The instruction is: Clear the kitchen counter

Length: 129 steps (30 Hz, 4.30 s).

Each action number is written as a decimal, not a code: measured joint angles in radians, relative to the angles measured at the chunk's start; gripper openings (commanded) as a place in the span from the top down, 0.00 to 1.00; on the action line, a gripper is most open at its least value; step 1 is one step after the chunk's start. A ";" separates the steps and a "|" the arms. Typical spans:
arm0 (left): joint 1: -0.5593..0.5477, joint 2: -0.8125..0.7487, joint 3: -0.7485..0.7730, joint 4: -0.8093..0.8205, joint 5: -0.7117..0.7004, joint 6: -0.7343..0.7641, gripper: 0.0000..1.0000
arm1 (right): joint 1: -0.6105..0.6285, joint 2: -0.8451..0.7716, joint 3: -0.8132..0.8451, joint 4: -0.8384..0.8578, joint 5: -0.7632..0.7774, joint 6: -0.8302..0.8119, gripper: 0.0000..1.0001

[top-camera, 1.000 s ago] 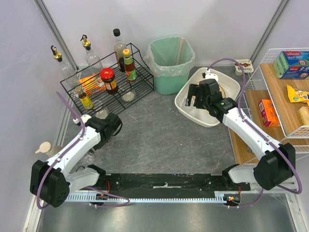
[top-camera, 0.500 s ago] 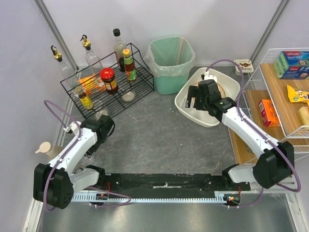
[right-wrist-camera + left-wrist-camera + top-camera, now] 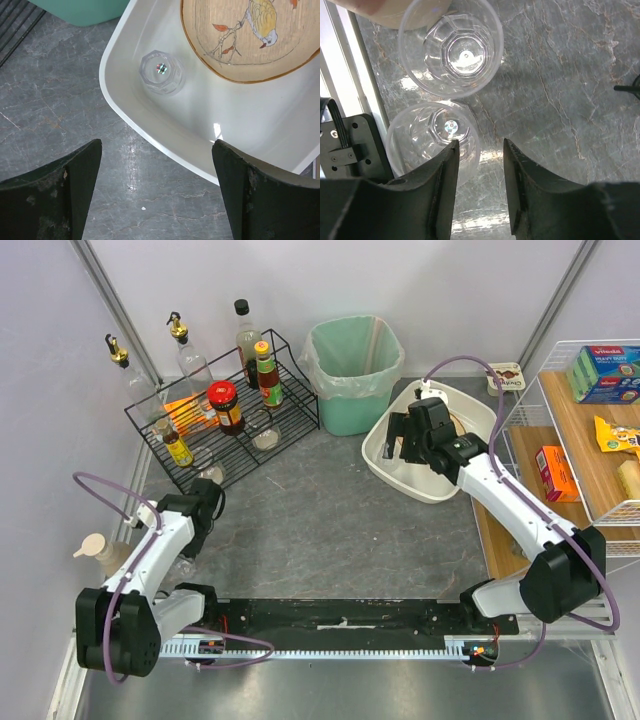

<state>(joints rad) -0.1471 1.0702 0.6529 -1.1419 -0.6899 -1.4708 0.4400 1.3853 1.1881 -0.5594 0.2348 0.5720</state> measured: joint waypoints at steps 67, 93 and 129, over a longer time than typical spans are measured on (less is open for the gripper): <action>-0.400 -0.200 0.703 0.639 0.929 1.096 0.98 | 0.283 -0.018 -0.108 1.036 -0.678 0.527 0.02; -0.404 -0.191 0.713 0.826 1.176 1.063 0.98 | 0.358 0.084 -0.142 1.682 -0.733 0.872 0.14; -0.404 -0.277 0.630 0.517 0.523 1.170 0.05 | 0.306 -0.077 0.020 0.484 -0.234 0.294 0.70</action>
<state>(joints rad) -0.5514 0.7933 1.2831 -0.6250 -0.1669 -0.3012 0.7464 1.3083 1.2083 -0.0753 0.0006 0.8658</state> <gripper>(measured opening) 0.952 0.572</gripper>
